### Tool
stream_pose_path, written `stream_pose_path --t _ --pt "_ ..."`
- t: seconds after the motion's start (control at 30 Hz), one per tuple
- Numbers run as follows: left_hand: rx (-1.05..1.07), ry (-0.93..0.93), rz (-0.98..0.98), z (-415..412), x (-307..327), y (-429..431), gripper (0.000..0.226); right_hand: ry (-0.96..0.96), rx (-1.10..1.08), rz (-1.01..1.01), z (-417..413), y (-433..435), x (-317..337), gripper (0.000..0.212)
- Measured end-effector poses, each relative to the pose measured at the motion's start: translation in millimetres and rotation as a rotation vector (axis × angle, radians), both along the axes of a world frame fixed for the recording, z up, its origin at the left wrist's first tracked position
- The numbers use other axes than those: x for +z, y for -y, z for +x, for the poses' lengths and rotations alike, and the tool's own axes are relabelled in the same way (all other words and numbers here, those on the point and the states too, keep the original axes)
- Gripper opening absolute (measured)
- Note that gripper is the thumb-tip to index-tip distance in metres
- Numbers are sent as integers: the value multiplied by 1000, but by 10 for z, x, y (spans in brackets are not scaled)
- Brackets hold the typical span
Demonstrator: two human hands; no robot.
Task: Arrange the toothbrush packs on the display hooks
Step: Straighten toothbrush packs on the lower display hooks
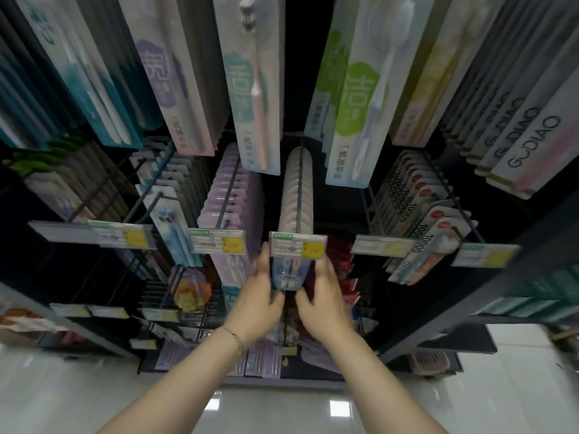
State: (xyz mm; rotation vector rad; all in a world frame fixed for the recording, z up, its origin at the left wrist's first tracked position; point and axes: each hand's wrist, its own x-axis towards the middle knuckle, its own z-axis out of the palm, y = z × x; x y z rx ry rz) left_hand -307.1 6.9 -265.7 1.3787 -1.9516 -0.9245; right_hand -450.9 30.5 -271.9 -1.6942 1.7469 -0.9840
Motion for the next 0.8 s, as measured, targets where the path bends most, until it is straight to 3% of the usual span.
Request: stream_pose_path --t 0.13,0.23,0.33,0.57,0.8 --pt "155 148 -59 5 22 -117 47 -233 1 38 -336 -35 93 61" --pt "82 339 -145 -43 59 -158 26 -424 -39 21 -545 -48 135 40" --pt "12 383 -133 -161 105 -159 25 -488 -101 23 -701 -73 165 29" --pt "-138 349 -97 -588 124 -120 30 -453 -241 71 -1051 -234 185 28" --pt "-267 205 38 -1171 129 -61 44 -182 -455 137 -1530 -325 144 51"
